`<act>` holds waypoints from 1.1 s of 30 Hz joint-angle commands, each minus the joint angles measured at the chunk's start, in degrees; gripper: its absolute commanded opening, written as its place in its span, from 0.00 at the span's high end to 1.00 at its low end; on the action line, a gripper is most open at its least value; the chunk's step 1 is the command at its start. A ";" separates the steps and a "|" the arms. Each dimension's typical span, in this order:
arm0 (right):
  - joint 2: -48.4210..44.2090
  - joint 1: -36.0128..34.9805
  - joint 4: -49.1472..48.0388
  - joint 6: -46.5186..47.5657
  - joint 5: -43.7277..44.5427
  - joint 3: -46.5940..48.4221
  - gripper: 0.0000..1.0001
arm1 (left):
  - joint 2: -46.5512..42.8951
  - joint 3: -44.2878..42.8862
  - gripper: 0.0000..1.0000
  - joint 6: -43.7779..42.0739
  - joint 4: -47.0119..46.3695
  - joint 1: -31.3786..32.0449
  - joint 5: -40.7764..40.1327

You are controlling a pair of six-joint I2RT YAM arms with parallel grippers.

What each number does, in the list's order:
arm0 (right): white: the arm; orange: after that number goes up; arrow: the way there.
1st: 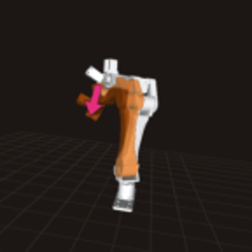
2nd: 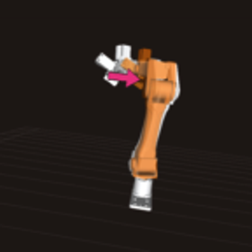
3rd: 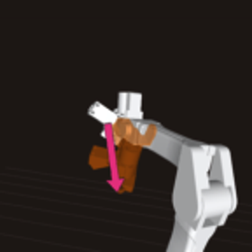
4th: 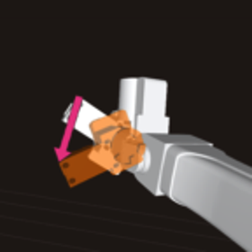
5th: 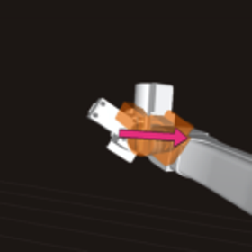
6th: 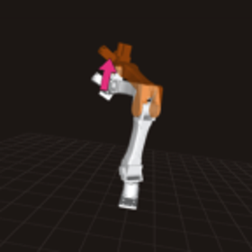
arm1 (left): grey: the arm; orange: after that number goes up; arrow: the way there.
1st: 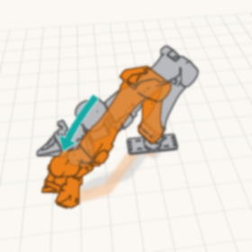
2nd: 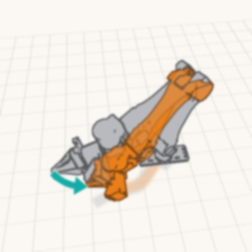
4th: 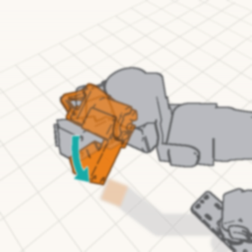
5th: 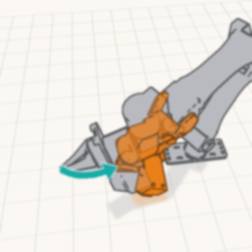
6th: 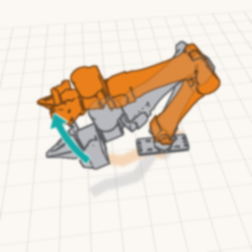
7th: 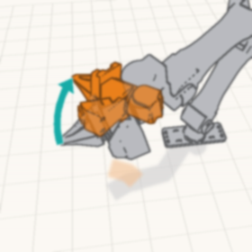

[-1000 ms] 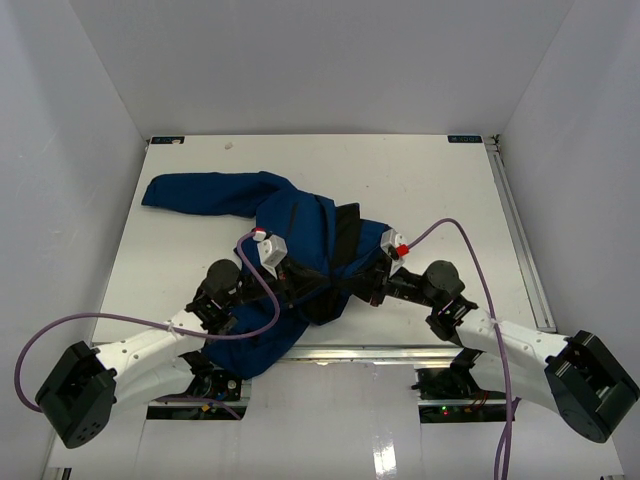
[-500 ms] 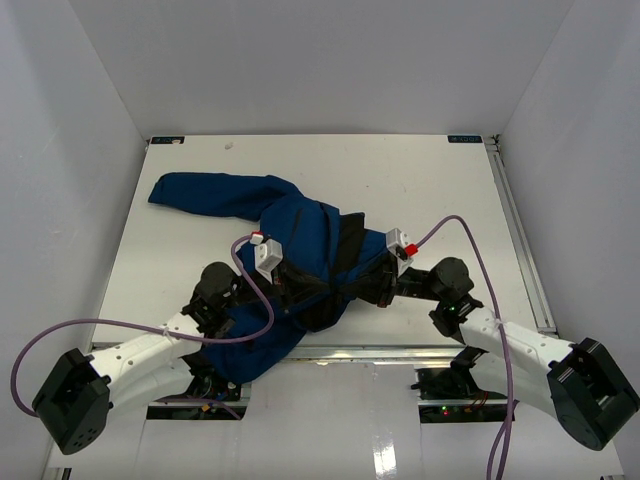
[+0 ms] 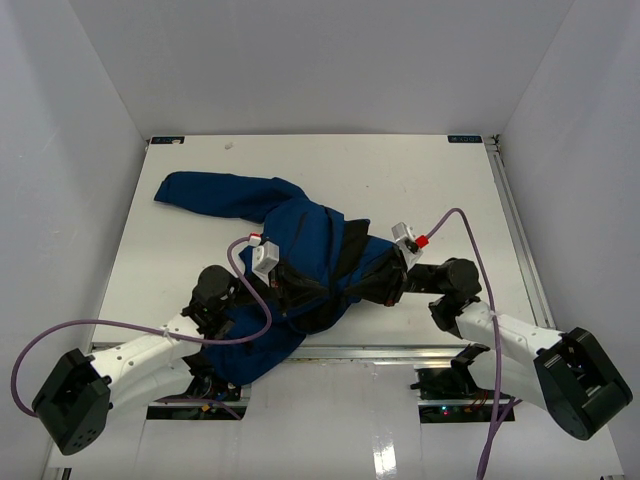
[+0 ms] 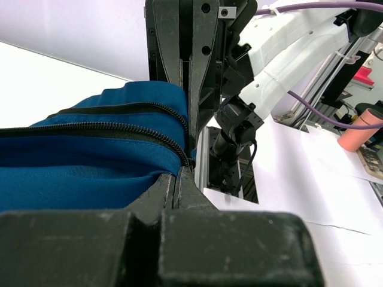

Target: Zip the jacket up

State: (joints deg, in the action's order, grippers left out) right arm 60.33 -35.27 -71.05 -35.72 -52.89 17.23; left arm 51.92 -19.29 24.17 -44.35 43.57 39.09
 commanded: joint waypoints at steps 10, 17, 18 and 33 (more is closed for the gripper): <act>4.78 -0.44 -15.83 -7.75 -0.56 1.31 0.92 | 2.24 2.43 1.00 5.41 -11.74 -0.15 0.21; 4.17 -1.51 -14.15 -6.29 1.66 1.96 0.92 | 2.16 3.02 1.00 6.30 -12.43 -0.15 -0.97; 3.98 -1.75 -13.17 -5.61 2.20 2.21 0.92 | 2.21 3.16 1.00 6.59 -13.11 -0.15 -1.02; 4.77 -3.58 -12.41 -4.44 4.17 2.98 0.92 | 3.28 4.17 1.00 8.17 -15.62 -0.09 -3.38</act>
State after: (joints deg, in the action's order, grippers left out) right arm 65.19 -38.23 -73.73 -41.28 -49.58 17.58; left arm 55.10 -15.36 31.60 -56.64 43.57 36.40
